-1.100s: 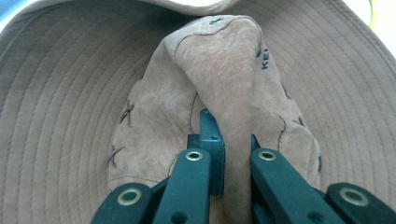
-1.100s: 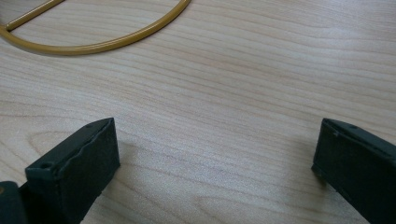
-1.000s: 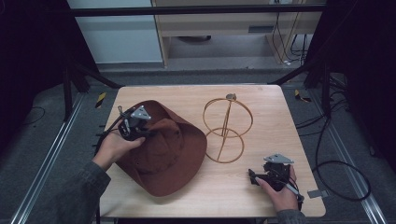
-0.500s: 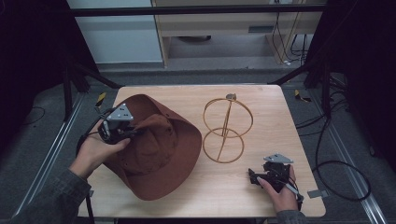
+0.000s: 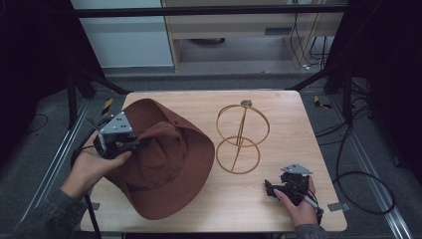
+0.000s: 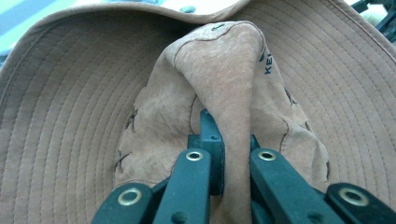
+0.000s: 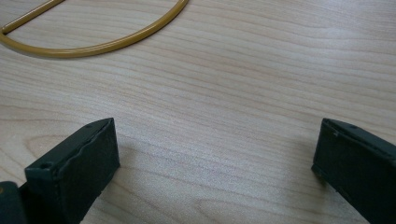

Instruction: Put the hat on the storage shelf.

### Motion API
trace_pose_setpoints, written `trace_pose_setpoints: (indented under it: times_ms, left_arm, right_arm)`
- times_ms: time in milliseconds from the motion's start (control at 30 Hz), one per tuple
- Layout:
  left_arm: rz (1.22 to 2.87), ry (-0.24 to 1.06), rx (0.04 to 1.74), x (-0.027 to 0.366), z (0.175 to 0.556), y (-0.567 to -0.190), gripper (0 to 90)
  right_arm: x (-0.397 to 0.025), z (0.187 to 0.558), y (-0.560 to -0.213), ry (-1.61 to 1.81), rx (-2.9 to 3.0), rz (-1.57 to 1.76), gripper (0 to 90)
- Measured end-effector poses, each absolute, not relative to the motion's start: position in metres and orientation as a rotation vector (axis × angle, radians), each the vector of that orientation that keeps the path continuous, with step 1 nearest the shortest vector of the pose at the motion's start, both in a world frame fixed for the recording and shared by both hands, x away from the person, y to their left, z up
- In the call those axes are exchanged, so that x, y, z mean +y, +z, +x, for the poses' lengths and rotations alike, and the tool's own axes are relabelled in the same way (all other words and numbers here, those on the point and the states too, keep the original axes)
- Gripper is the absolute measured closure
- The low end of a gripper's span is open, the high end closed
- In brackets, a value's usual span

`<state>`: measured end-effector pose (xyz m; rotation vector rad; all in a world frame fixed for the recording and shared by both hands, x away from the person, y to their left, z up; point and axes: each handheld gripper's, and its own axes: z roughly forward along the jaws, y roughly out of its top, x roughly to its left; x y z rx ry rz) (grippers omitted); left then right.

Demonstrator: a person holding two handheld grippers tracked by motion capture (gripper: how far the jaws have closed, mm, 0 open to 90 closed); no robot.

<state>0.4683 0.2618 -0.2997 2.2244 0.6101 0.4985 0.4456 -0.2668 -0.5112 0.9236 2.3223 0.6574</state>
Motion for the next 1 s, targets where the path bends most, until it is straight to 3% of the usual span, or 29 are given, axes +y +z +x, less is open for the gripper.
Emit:
trace_pose_setpoints:
  times_ms: [467, 1000]
  left_arm:
    - [2.166, 0.510, 0.553, 0.267, 0.444, -0.271, 88.4]
    - [2.144, 0.534, 0.485, 0.233, 0.447, -0.240, 88.5]
  right_arm:
    - [-0.267, 0.446, -0.511, 0.658, 2.322, 0.921, 0.4]
    - [-0.269, 0.448, -0.511, 0.656, 2.323, 0.920, 0.4]
